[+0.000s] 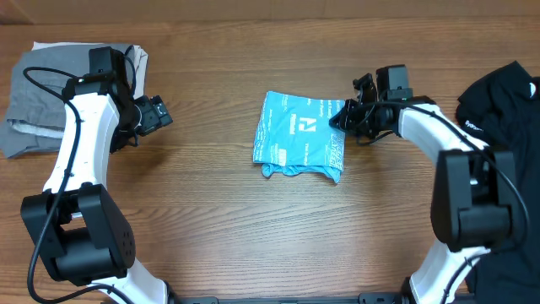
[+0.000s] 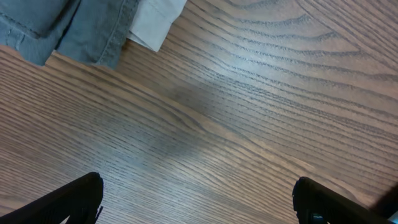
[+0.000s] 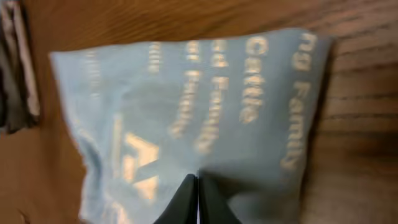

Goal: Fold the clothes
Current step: 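Release the folded bundle and retract the right gripper to the right, then move the left gripper to the blue bundle and grasp it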

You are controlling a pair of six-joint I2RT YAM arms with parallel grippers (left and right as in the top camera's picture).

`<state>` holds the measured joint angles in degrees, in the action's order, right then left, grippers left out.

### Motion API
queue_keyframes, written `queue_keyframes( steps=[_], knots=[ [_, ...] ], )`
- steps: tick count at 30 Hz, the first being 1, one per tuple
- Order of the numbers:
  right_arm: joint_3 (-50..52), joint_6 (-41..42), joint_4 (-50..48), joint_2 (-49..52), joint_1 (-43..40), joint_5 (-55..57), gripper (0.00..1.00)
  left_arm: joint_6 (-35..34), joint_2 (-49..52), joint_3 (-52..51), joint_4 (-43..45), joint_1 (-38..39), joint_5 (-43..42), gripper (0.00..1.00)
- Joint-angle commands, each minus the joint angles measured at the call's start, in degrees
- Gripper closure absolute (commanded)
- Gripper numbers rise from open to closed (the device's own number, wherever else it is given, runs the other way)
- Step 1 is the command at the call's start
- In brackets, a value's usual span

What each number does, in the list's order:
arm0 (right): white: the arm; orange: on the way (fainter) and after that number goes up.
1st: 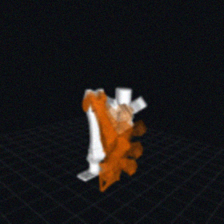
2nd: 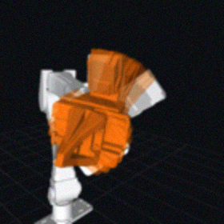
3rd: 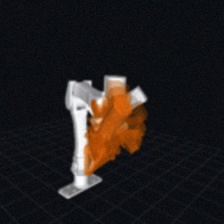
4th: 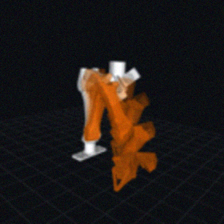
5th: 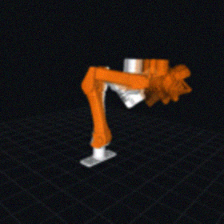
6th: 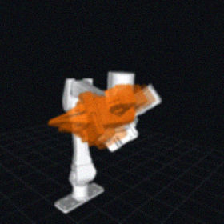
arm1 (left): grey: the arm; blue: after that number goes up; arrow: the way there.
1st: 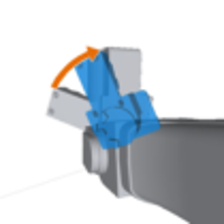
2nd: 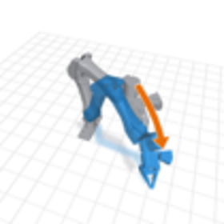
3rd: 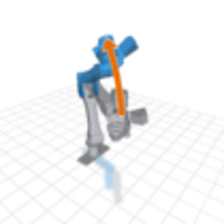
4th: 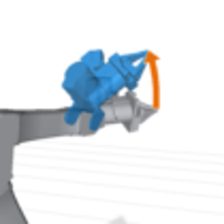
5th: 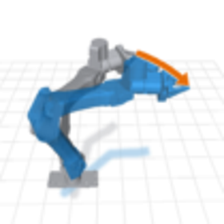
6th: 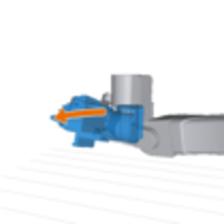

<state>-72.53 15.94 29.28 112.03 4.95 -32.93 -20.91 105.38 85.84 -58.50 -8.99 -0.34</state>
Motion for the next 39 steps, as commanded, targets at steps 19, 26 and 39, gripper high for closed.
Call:
queue_keyframes(
  steps=[19,26,39],
  knots=[
    [-8.17,2.49,26.16,-25.11,-23.82,14.93,0.0,-1.03,0.35,-0.31,0.76,0.37,-14.78,0.0],
    [-8.17,2.49,26.16,-25.11,-23.82,14.91,0.0,-3.72,0.35,-0.31,4.26,15.54,-19.56,0.11],
    [-8.17,2.49,26.16,-25.11,-23.82,14.91,0.0,-15.5,5.18,-0.31,14.93,40.52,-0.09,0.0]
  ],
)
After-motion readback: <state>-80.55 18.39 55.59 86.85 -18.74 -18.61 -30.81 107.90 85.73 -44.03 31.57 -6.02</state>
